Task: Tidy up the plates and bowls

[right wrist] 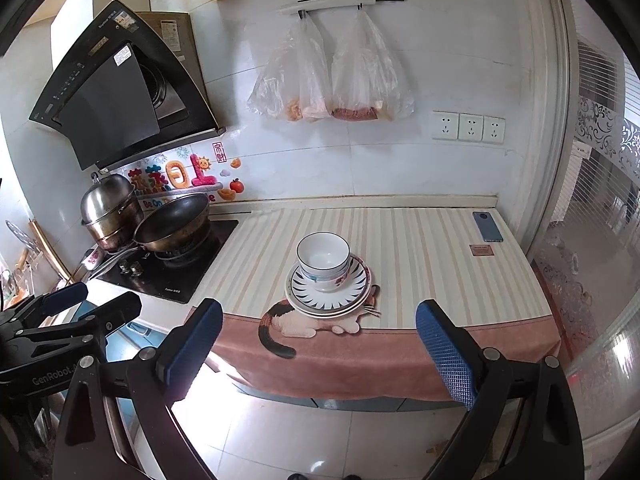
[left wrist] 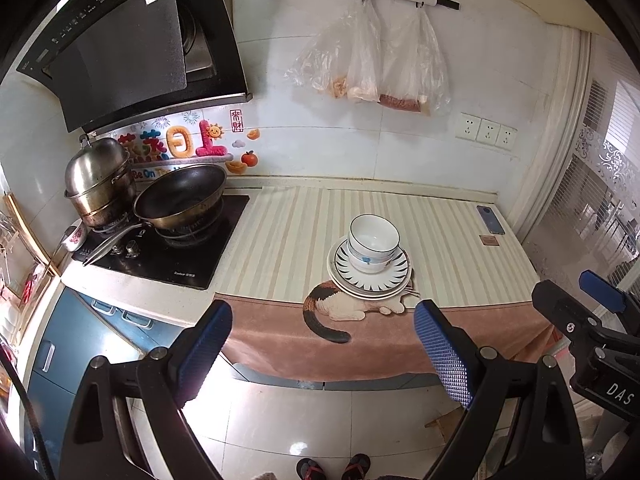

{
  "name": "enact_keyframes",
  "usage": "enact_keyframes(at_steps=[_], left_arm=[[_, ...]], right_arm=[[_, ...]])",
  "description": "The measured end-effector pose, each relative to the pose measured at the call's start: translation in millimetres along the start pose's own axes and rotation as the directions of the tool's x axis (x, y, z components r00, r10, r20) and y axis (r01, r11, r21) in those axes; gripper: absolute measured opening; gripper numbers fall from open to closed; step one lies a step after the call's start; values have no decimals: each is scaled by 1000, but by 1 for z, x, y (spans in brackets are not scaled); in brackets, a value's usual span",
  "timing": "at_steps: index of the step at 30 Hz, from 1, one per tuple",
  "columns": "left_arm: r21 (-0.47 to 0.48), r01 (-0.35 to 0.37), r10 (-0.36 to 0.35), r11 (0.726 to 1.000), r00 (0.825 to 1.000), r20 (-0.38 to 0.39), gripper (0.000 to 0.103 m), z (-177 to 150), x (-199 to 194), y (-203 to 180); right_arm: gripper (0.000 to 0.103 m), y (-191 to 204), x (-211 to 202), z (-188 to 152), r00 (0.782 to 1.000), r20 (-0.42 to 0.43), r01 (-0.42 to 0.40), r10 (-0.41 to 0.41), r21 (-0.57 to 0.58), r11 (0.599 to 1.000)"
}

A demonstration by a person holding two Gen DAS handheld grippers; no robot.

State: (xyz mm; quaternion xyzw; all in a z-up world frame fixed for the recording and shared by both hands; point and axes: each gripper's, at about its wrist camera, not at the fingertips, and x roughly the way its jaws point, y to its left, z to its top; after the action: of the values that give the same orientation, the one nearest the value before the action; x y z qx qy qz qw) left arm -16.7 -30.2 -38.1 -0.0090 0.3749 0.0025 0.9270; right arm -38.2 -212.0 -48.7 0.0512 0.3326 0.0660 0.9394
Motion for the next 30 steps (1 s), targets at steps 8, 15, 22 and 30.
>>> enact_keyframes(at_steps=[8, 15, 22, 30], left_arm=[[-10, 21, -20, 1000, 999, 28, 93, -1, -5, 1], [-8, 16, -16, 1000, 998, 59, 103, 2, -9, 1], [-7, 25, -24, 1000, 997, 71, 103, 6, -11, 1], [5, -8, 8, 1000, 997, 72, 103, 3, -11, -2]], right_arm=[[100, 0, -1, -2, 1000, 7, 18, -18, -1, 1000], [100, 0, -5, -4, 999, 24, 42, -42, -3, 999], [101, -5, -9, -2, 998, 34, 55, -55, 6, 998], [101, -7, -14, -1, 997, 45, 66, -67, 10, 998]])
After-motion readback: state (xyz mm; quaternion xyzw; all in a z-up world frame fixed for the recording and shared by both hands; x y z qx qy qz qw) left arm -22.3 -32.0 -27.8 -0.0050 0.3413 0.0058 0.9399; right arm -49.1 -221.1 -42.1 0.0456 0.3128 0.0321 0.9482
